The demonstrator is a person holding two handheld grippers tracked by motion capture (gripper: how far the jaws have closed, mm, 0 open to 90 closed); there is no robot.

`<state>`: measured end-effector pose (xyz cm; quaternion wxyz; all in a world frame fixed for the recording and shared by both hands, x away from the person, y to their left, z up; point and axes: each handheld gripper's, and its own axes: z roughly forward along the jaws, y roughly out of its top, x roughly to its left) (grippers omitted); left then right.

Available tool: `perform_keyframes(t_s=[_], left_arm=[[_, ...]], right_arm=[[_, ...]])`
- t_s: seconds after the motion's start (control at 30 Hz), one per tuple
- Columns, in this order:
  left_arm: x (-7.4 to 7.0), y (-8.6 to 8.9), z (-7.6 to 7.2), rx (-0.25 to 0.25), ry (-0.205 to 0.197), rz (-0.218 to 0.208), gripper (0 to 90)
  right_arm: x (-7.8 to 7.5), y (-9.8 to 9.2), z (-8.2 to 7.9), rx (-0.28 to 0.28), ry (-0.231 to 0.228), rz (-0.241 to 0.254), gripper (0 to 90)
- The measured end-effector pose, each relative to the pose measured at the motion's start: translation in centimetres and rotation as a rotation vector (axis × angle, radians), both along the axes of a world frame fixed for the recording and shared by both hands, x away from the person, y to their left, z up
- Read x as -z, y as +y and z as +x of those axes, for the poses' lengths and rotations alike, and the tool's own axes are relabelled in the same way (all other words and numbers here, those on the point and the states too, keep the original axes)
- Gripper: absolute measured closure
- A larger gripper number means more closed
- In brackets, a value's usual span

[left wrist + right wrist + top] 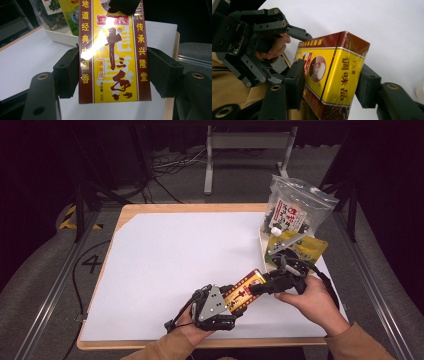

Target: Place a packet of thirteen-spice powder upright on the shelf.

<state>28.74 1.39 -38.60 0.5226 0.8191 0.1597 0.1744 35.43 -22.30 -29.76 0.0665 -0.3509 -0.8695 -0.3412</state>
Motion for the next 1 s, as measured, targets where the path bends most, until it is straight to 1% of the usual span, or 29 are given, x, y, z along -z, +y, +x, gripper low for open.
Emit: perform_keyframes(t_s=[0.03,0.17,0.23,0.3,0.43,0.5,0.53,0.6,0.63,0.7,0.73,0.8,0.87,0.9,0.97,1.0], left_arm=[[0.1,-0.1,0.0,-0.002,0.004,0.0,32.3],[0.2,-0.3,0.0,-0.002,-0.006,0.022,32.4],[0.3,-0.4,-0.1,-0.011,-0.005,0.029,32.3],[0.3,-0.5,-0.1,-0.009,-0.008,0.043,32.2],[0.3,-0.6,0.0,-0.009,-0.001,0.052,30.8],[0.4,-0.7,0.2,-0.006,0.014,0.054,29.4],[0.4,-0.6,0.3,-0.003,0.031,0.049,28.8],[0.4,-0.6,0.4,0.01,0.049,0.047,28.0],[0.3,-0.4,0.6,0.024,0.067,0.041,27.3],[0.3,-0.2,0.9,0.036,0.095,0.034,23.9],[0.2,-0.1,1.1,0.037,0.103,0.034,22.9],[0.1,0.2,1.4,0.042,0.123,0.02,21.8],[0.1,0.3,1.6,0.045,0.148,0.016,20.6],[0.1,0.5,1.8,0.045,0.153,0.018,20.2],[0.2,0.8,2.1,0.048,0.18,0.018,19.4],[0.1,0.9,2.2,0.048,0.186,0.016,18.9]], right_arm=[[0.0,0.0,0.0,0.003,0.003,0.003,50.5],[-0.3,-0.2,0.0,-0.006,0.022,0.033,58.6],[-0.4,-0.2,0.0,-0.012,0.024,0.038,60.5],[-0.5,-0.1,-0.1,-0.013,0.02,0.027,61.6],[-0.7,0.2,-0.2,-0.02,0.018,0.015,64.1],[-0.7,0.4,-0.3,-0.029,0.021,0.015,65.8],[-0.7,0.4,-0.3,-0.033,0.02,0.015,66.5],[-0.8,0.6,-0.4,-0.043,0.008,0.005,68.0],[-0.9,0.7,-0.5,-0.046,0.002,-0.003,68.3],[-1.1,0.8,-0.6,-0.033,-0.038,-0.049,68.5],[-1.3,0.7,-0.6,-0.035,-0.051,-0.059,68.5],[-1.5,0.4,-0.6,-0.038,-0.065,-0.065,68.5],[-1.9,0.2,-0.7,-0.037,-0.092,-0.085,68.5],[-2.0,0.1,-0.7,-0.038,-0.097,-0.092,68.5],[-2.4,-0.1,-0.8,-0.041,-0.116,-0.106,68.6],[-2.6,-0.2,-0.8,-0.053,-0.133,-0.118,68.6]])
